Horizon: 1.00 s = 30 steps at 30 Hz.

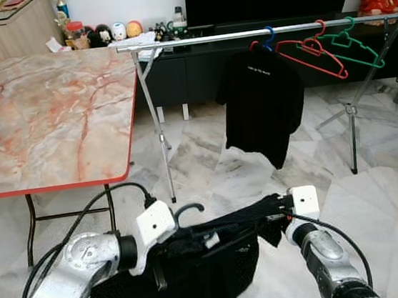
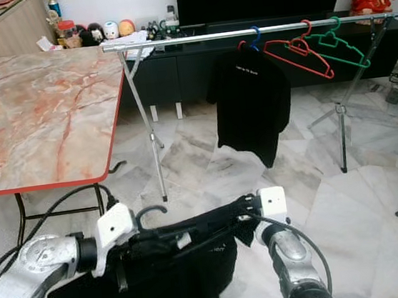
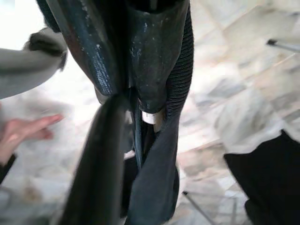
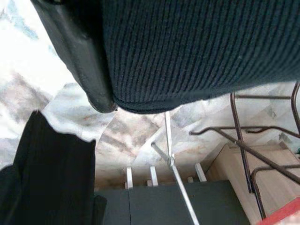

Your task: Hang hanger

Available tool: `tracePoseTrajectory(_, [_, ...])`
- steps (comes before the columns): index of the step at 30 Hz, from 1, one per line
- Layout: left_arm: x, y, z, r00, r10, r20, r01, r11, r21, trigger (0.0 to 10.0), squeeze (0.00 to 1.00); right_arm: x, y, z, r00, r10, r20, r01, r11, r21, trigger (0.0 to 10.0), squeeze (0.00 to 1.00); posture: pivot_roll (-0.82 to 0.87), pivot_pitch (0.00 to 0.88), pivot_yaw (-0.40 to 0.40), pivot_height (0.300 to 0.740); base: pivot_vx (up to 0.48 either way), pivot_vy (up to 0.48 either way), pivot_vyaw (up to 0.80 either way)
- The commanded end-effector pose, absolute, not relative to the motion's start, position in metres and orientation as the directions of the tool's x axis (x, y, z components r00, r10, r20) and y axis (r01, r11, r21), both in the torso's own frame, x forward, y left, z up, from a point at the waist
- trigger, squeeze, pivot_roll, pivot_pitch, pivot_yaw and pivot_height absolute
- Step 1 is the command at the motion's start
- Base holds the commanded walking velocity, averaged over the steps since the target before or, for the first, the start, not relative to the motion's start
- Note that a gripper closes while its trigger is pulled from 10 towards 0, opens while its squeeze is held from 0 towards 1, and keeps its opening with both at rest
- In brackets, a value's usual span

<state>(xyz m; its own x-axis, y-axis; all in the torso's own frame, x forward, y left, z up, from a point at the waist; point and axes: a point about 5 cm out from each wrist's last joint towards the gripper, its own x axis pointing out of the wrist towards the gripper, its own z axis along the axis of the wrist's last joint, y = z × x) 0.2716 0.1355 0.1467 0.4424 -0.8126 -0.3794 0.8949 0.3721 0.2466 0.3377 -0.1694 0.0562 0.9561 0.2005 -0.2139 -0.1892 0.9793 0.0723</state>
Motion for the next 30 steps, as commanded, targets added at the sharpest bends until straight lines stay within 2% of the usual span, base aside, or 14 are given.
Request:
tracePoseTrajectory(1, [0.275,0.14,0.142,0.474,-0.77,-0.426,0.878,0.375,0.298,10.0,0.0,0.346,-0.176,0.071,0.97,0.181,-0.161,-0.175,0.983,0.046,0.0,0.0,0.07,0.083,-0.007,0.74,0.0,0.0,0.0])
tracePoseTrajectory(6, [0.286,0.15,0.128,0.575,-0.629,-0.524,0.816,0.394,0.422,10.0,0.0,0.352,-0.172,0.082,0.969,0.212,-0.126,-0.213,0.977,0.007,0.0,0.0,0.08,0.081,-0.007,0.74,0.0,0.0,0.0])
tracePoseTrajectory(8, [0.291,0.15,0.127,0.617,-0.604,-0.504,0.785,0.435,0.44,10.0,0.0,0.353,-0.169,0.084,0.966,0.229,-0.121,-0.23,0.973,0.003,0.0,0.0,0.08,0.081,-0.007,0.74,0.0,0.0,0.0])
tracePoseTrajectory(11, [0.305,0.15,0.133,0.731,-0.555,-0.397,0.682,0.577,0.449,10.0,0.0,0.354,-0.163,0.083,0.955,0.26,-0.144,-0.264,0.964,-0.013,0.0,0.0,0.07,0.081,-0.01,0.74,0.0,0.0,0.0])
tracePoseTrajectory(15, [0.311,0.151,0.135,0.776,-0.523,-0.353,0.631,0.652,0.421,10.0,0.0,0.352,-0.162,0.08,0.95,0.268,-0.158,-0.274,0.962,-0.018,0.0,0.0,0.07,0.081,-0.01,0.74,0.0,0.0,0.0])
tracePoseTrajectory(18, [0.309,0.149,0.133,0.763,-0.543,-0.351,0.647,0.636,0.422,10.0,0.0,0.349,-0.16,0.072,0.935,0.287,-0.208,-0.298,0.954,-0.023,0.0,0.0,0.07,0.087,-0.01,0.74,0.0,0.0,0.0])
tracePoseTrajectory(20, [0.306,0.145,0.135,0.742,-0.585,-0.329,0.671,0.649,0.359,10.0,0.0,0.347,-0.161,0.069,0.93,0.291,-0.226,-0.305,0.952,-0.03,0.0,0.0,0.08,0.088,-0.01,0.74,0.0,0.0,0.0])
tracePoseTrajectory(22, [0.295,0.139,0.135,0.645,-0.686,-0.337,0.764,0.572,0.298,10.0,0.0,0.346,-0.162,0.068,0.93,0.289,-0.228,-0.304,0.952,-0.031,0.0,0.0,0.08,0.09,-0.011,0.74,0.0,0.0,0.0])
tracePoseTrajectory(23, [0.295,0.139,0.135,0.645,-0.686,-0.337,0.764,0.572,0.298,10.0,0.0,0.346,-0.162,0.068,0.93,0.289,-0.228,-0.304,0.952,-0.031,0.0,0.0,0.08,0.09,-0.011,0.74,0.0,0.0,0.0])
tracePoseTrajectory(25, [0.271,0.134,0.133,0.447,-0.807,-0.385,0.894,0.39,0.22,10.0,0.0,0.345,-0.163,0.067,0.93,0.287,-0.229,-0.302,0.953,-0.031,0.0,0.0,0.07,0.092,-0.01,0.74,0.0,0.0,0.0])
tracePoseTrajectory(26, [0.254,0.132,0.131,0.305,-0.854,-0.422,0.952,0.259,0.165,10.0,0.0,0.345,-0.164,0.067,0.93,0.287,-0.23,-0.302,0.953,-0.031,0.0,0.0,0.08,0.092,-0.01,0.74,0.0,0.0,0.0])
tracePoseTrajectory(27, [0.254,0.132,0.131,0.305,-0.854,-0.422,0.952,0.259,0.165,10.0,0.0,0.345,-0.164,0.067,0.93,0.287,-0.23,-0.302,0.953,-0.031,0.0,0.0,0.08,0.092,-0.01,0.74,0.0,0.0,0.0])
tracePoseTrajectory(29, [0.244,0.132,0.129,0.196,-0.86,-0.471,0.98,0.154,0.127,10.0,0.0,0.344,-0.164,0.065,0.924,0.294,-0.244,-0.314,0.948,-0.047,0.0,0.0,0.08,0.091,-0.012,0.74,0.0,0.0,0.0])
tracePoseTrajectory(30, [0.243,0.132,0.128,0.18,-0.854,-0.488,0.983,0.138,0.122,10.0,0.0,0.344,-0.164,0.065,0.922,0.297,-0.249,-0.32,0.946,-0.055,0.0,0.0,0.08,0.091,-0.012,0.74,0.0,0.0,0.0])
